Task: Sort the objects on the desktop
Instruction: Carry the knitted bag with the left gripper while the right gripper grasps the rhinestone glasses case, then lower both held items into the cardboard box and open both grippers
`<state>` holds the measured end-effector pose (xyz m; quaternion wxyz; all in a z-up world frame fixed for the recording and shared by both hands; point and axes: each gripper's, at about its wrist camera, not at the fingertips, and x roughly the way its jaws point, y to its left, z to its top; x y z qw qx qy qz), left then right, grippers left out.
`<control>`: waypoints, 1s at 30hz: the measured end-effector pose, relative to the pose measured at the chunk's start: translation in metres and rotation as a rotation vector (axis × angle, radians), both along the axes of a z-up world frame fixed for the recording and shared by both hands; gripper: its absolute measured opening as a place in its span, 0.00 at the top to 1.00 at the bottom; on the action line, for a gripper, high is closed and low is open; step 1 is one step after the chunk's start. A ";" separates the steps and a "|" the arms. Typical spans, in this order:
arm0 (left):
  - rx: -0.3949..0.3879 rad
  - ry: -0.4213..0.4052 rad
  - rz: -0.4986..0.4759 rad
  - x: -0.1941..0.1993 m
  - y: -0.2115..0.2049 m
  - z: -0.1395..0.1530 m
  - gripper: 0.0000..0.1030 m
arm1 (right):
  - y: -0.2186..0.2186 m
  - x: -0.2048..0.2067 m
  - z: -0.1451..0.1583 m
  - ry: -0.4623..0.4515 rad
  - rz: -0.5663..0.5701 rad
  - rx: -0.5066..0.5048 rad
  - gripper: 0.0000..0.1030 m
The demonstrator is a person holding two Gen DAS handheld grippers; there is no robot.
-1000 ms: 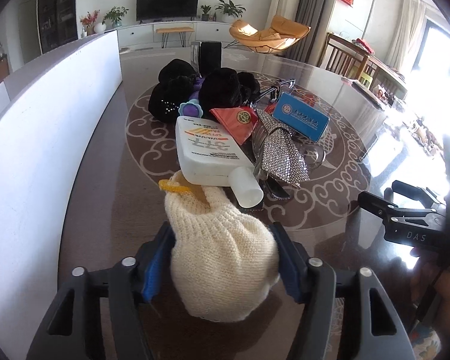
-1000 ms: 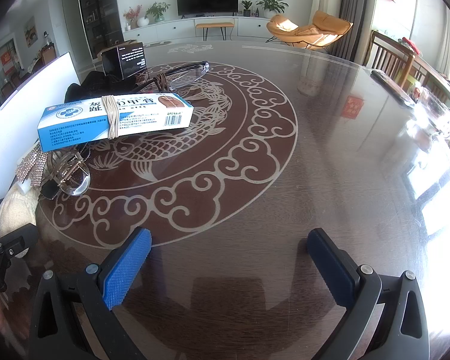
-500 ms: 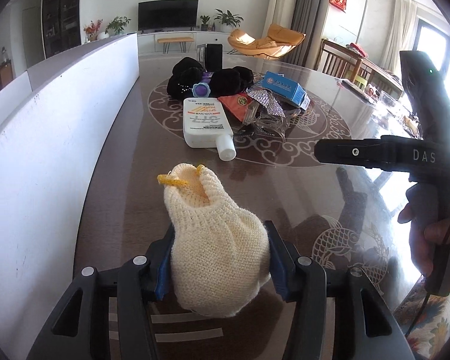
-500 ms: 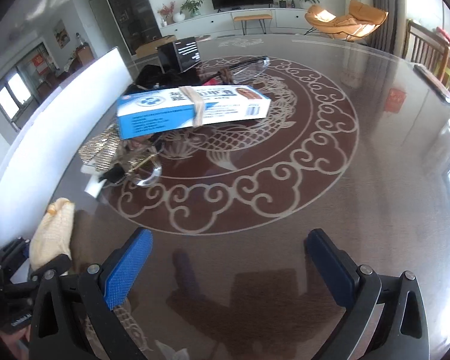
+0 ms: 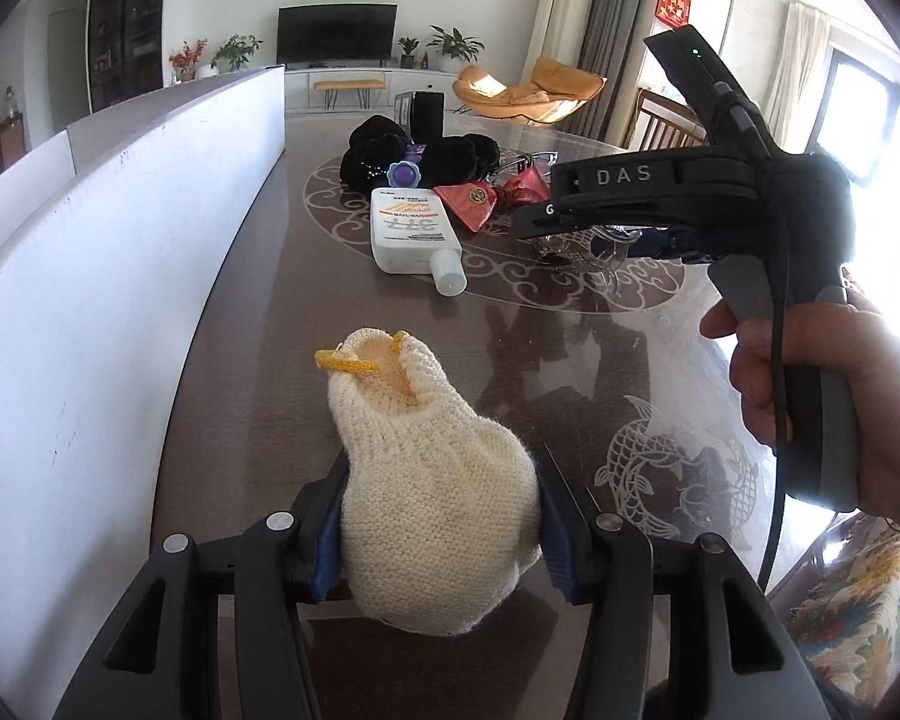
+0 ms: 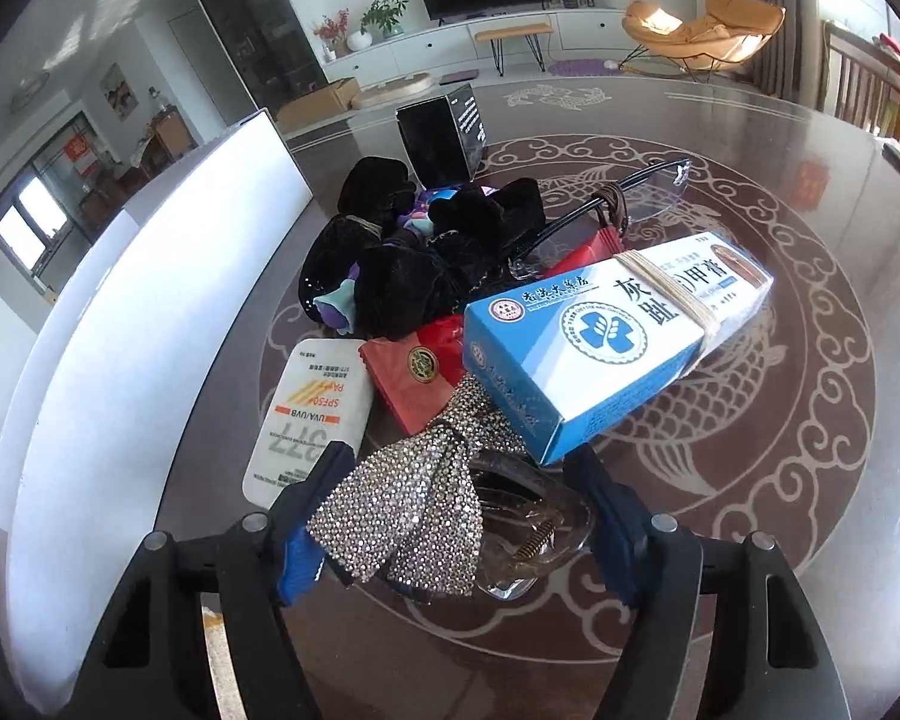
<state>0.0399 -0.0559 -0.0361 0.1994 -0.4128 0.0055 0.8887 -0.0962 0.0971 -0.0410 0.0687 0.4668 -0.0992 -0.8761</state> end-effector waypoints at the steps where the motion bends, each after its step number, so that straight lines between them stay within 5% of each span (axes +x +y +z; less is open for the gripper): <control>1: 0.010 0.002 -0.011 0.002 0.001 0.001 0.49 | 0.009 0.012 0.002 0.002 0.012 -0.007 0.30; 10: 0.150 0.068 -0.104 0.019 0.015 0.062 0.49 | 0.050 0.072 0.059 0.063 0.067 -0.115 0.30; 18: 0.163 0.195 0.064 0.017 -0.093 0.144 0.49 | -0.065 0.063 0.147 0.219 0.310 -0.191 0.30; 23: 0.082 0.134 0.292 -0.012 -0.192 0.133 0.49 | -0.179 0.060 0.159 0.272 0.508 -0.157 0.29; 28: 0.009 -0.017 0.405 -0.039 -0.239 0.092 0.48 | -0.265 0.051 0.132 0.190 0.644 -0.105 0.29; 30: -0.030 -0.085 0.452 -0.047 -0.244 0.078 0.37 | -0.286 0.047 0.113 0.133 0.667 -0.058 0.29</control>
